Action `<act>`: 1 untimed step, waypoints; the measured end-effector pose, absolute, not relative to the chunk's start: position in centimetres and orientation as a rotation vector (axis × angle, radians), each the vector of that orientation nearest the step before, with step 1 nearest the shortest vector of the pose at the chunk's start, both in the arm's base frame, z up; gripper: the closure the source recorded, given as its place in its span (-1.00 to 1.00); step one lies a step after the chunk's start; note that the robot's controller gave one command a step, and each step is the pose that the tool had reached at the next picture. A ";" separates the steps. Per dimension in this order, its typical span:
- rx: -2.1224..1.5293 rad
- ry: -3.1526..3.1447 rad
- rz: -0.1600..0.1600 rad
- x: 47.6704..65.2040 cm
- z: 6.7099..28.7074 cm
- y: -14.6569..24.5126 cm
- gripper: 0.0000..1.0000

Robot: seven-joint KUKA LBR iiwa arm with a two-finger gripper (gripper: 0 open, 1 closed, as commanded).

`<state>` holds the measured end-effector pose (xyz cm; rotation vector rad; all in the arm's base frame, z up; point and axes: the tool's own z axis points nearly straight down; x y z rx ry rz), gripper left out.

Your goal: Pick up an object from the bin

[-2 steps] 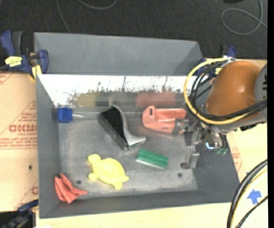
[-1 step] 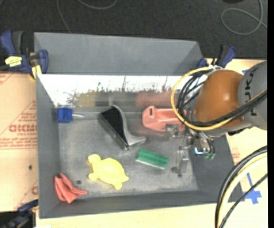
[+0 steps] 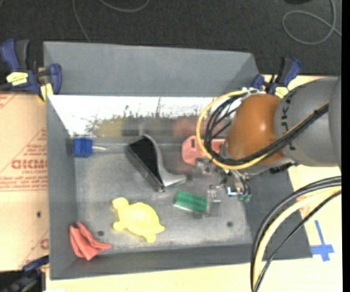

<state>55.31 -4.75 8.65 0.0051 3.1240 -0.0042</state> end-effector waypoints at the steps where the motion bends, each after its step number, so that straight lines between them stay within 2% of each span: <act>1: 0.678 3.060 -0.004 52.6 7.3 -3.5 1.00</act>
Offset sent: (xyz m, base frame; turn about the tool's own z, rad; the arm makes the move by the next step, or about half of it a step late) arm 0.0000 0.0000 0.0000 0.0000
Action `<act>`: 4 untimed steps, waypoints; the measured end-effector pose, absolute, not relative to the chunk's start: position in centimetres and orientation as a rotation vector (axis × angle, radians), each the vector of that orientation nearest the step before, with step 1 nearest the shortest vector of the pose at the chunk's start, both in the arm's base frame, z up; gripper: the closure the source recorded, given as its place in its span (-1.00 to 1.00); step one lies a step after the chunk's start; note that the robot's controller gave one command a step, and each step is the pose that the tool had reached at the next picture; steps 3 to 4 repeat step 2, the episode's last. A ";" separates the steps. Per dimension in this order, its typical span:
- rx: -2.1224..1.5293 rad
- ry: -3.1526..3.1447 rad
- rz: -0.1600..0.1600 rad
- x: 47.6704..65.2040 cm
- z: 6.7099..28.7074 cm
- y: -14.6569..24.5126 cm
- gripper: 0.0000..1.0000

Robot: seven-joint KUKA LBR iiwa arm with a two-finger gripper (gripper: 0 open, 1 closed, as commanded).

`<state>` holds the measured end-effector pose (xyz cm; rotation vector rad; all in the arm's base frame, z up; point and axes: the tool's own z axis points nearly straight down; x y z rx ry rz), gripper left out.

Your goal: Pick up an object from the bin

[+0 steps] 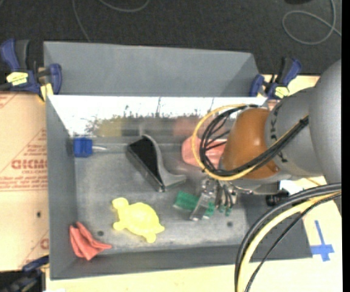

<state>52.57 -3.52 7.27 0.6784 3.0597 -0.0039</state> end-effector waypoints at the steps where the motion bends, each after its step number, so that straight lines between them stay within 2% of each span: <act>1: 0.677 3.060 -0.004 52.6 7.3 -3.5 1.00; 2: 0.625 3.059 -0.003 54.7 25.9 -5.2 1.00; 4: 0.625 3.059 -0.003 54.7 25.9 -5.2 1.00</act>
Offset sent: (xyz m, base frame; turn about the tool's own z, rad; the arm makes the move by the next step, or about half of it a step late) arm 0.0192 -0.0153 0.1805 -0.0341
